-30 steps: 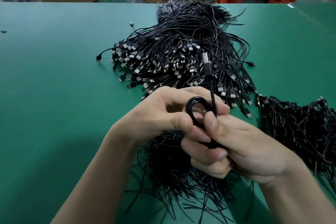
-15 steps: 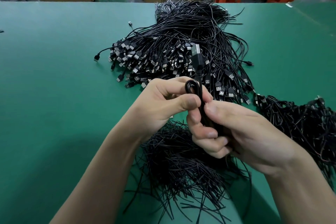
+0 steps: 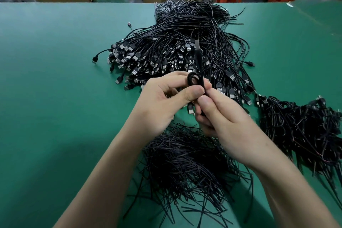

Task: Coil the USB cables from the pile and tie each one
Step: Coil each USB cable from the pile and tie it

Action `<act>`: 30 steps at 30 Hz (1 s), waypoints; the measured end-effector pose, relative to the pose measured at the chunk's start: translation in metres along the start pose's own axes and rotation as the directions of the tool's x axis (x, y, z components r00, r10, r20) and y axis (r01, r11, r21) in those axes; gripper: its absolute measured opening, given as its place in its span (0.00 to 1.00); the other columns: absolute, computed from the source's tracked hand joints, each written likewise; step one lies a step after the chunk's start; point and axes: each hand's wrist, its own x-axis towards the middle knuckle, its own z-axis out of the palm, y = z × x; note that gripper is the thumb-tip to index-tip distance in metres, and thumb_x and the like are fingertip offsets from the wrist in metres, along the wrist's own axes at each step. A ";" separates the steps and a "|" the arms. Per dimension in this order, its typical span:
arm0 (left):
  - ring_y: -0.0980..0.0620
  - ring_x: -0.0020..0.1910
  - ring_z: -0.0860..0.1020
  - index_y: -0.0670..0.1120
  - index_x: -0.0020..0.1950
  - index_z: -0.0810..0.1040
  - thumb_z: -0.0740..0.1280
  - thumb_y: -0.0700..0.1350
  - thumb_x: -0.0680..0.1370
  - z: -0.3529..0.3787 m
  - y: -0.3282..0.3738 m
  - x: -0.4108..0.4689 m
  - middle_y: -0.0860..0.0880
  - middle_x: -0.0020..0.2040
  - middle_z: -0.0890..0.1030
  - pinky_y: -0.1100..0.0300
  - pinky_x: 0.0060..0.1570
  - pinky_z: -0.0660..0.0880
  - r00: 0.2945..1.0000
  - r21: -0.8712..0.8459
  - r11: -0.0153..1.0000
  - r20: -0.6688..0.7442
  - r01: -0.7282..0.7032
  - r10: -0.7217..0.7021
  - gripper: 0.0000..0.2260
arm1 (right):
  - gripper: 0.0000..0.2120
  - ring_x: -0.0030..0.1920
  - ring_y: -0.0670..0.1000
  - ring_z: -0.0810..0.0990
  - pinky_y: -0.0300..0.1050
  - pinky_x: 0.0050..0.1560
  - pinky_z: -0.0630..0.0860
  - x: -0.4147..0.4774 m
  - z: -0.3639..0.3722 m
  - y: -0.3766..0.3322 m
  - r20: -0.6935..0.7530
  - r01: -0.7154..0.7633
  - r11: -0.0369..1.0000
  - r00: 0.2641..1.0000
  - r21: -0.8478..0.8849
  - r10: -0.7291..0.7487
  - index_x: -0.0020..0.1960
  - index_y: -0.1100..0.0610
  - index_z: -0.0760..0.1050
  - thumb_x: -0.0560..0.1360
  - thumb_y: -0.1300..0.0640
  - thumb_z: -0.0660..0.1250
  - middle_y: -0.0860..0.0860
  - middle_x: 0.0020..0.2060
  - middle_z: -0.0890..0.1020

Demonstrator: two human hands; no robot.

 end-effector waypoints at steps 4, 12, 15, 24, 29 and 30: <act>0.58 0.43 0.81 0.57 0.51 0.87 0.74 0.55 0.76 -0.024 0.007 -0.002 0.58 0.43 0.85 0.60 0.44 0.77 0.975 0.570 0.813 0.086 0.120 -0.204 0.06 | 0.16 0.33 0.44 0.68 0.40 0.35 0.66 0.001 -0.006 0.002 -0.150 0.008 0.992 0.988 -0.126 -0.027 0.43 0.53 0.69 0.83 0.44 0.54 0.45 0.33 0.71; 0.58 0.35 0.76 0.53 0.41 0.84 0.74 0.64 0.74 -0.025 0.011 -0.004 0.57 0.31 0.79 0.60 0.38 0.72 0.736 0.899 0.313 -0.016 0.307 -0.677 0.15 | 0.16 0.36 0.45 0.74 0.37 0.39 0.70 0.001 -0.014 0.000 -0.265 0.018 0.986 0.962 -0.163 -0.062 0.43 0.47 0.70 0.83 0.42 0.51 0.47 0.35 0.77; 0.62 0.31 0.73 0.54 0.38 0.83 0.77 0.59 0.74 -0.019 0.009 -0.004 0.61 0.24 0.74 0.62 0.36 0.71 0.733 0.895 0.342 0.024 0.287 -0.679 0.11 | 0.15 0.35 0.44 0.74 0.34 0.38 0.71 0.001 -0.014 0.001 -0.256 0.020 0.990 0.965 -0.136 -0.055 0.43 0.47 0.70 0.83 0.43 0.52 0.47 0.35 0.77; 0.54 0.31 0.77 0.56 0.36 0.85 0.75 0.59 0.72 -0.042 0.029 -0.008 0.54 0.32 0.82 0.59 0.35 0.77 0.928 0.721 0.639 -0.011 0.266 -0.373 0.09 | 0.15 0.39 0.45 0.76 0.32 0.40 0.70 0.001 -0.014 0.003 -0.173 0.035 0.997 0.984 -0.067 -0.046 0.44 0.50 0.70 0.85 0.46 0.52 0.48 0.38 0.81; 0.57 0.34 0.79 0.55 0.37 0.85 0.75 0.57 0.71 -0.042 0.035 -0.008 0.55 0.35 0.83 0.69 0.34 0.73 0.976 0.636 0.743 -0.085 0.209 -0.201 0.08 | 0.15 0.41 0.48 0.79 0.46 0.48 0.72 0.002 -0.003 0.003 -0.079 0.033 0.992 0.996 -0.121 -0.043 0.41 0.40 0.72 0.84 0.46 0.53 0.49 0.48 0.83; 0.58 0.33 0.77 0.54 0.37 0.85 0.76 0.55 0.72 -0.041 0.035 -0.008 0.55 0.34 0.83 0.71 0.34 0.71 0.978 0.602 0.772 -0.089 0.203 -0.188 0.07 | 0.15 0.39 0.48 0.78 0.48 0.48 0.74 0.002 -0.001 0.002 -0.054 0.032 0.991 0.998 -0.128 -0.039 0.41 0.40 0.72 0.84 0.47 0.53 0.49 0.48 0.83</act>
